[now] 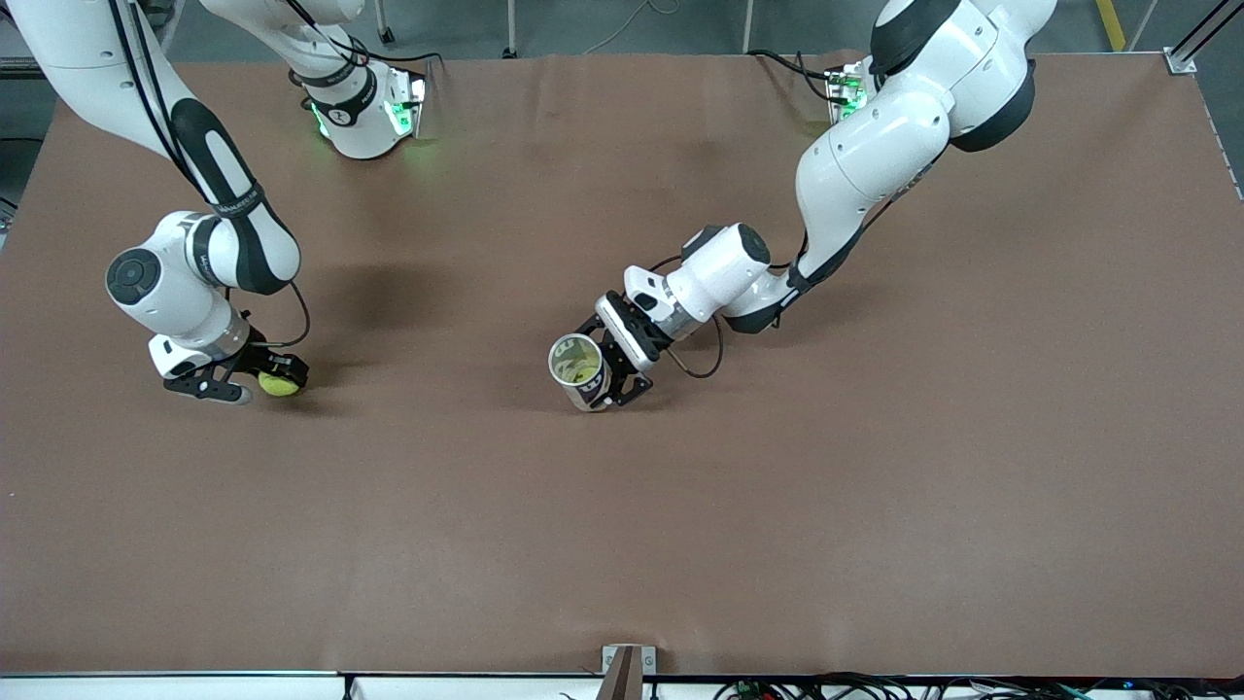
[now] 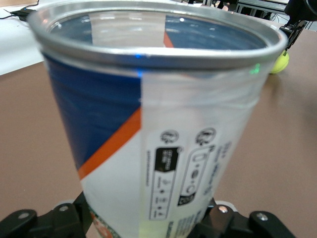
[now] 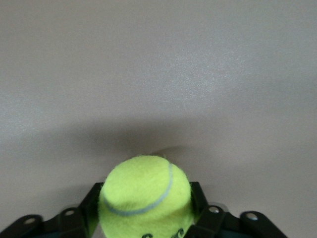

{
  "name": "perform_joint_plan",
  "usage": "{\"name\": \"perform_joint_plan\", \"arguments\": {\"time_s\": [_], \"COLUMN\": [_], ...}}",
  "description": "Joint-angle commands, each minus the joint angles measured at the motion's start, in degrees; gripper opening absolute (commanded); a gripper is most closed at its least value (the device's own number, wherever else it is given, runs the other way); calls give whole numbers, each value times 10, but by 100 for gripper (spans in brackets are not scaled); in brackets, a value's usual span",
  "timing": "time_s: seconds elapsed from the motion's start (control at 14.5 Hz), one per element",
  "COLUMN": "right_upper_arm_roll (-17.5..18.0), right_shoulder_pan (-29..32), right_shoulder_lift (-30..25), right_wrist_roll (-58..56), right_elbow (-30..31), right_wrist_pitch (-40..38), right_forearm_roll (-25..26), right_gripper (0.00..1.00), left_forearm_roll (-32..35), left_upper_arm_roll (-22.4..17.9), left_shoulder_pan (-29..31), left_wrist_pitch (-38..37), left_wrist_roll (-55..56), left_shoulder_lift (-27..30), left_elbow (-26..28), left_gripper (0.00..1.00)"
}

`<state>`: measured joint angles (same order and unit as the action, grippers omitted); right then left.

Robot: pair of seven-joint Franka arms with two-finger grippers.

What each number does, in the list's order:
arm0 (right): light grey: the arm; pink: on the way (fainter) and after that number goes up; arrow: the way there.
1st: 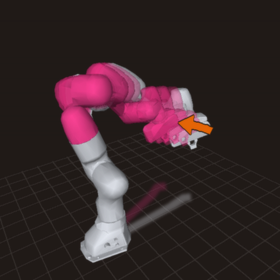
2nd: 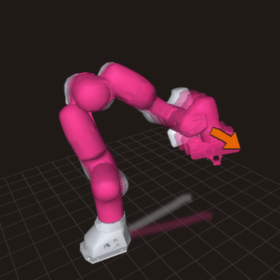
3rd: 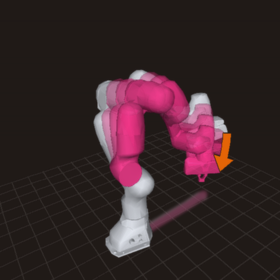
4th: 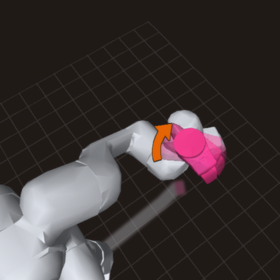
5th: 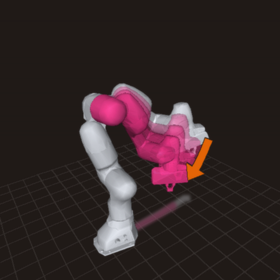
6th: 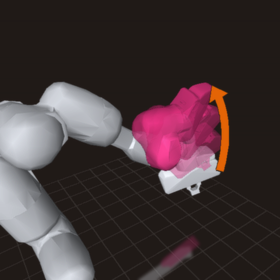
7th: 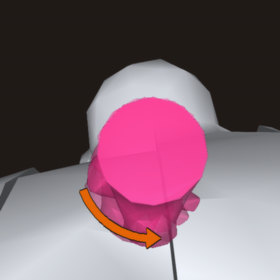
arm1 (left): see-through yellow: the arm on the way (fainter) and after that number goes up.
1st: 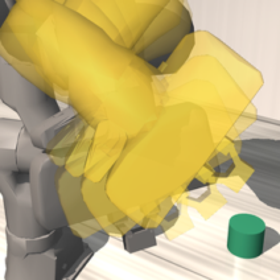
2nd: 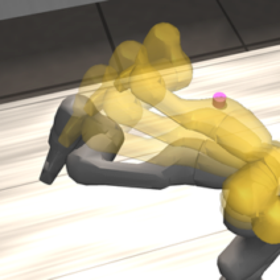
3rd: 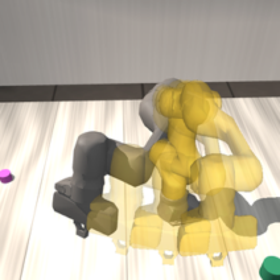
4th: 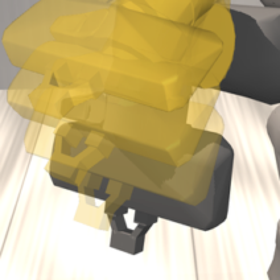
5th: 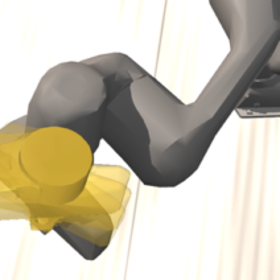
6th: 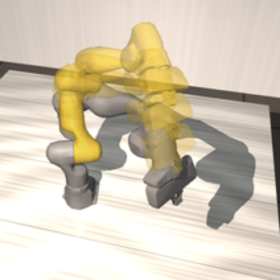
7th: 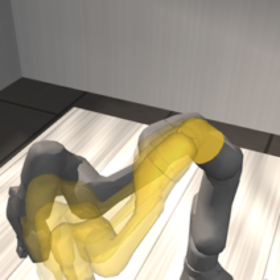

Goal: Insert tennis ball vertically with right arm
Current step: 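Carry the second ball with the right gripper above the can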

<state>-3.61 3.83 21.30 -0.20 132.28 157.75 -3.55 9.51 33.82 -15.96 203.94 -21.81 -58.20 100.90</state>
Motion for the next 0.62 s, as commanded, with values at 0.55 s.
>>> {"name": "perform_joint_plan", "arguments": {"time_s": [0.55], "right_upper_arm_roll": [16], "right_shoulder_pan": [-67], "right_shoulder_lift": [-90], "right_wrist_roll": [166], "right_elbow": [-164], "right_wrist_pitch": [-345], "right_forearm_roll": [-1], "right_gripper": [1], "left_forearm_roll": [9], "left_upper_arm_roll": [5], "left_shoulder_pan": [12], "left_wrist_pitch": [-4], "left_wrist_roll": [1], "left_shoulder_lift": [5], "left_elbow": [11], "left_gripper": [81]}}
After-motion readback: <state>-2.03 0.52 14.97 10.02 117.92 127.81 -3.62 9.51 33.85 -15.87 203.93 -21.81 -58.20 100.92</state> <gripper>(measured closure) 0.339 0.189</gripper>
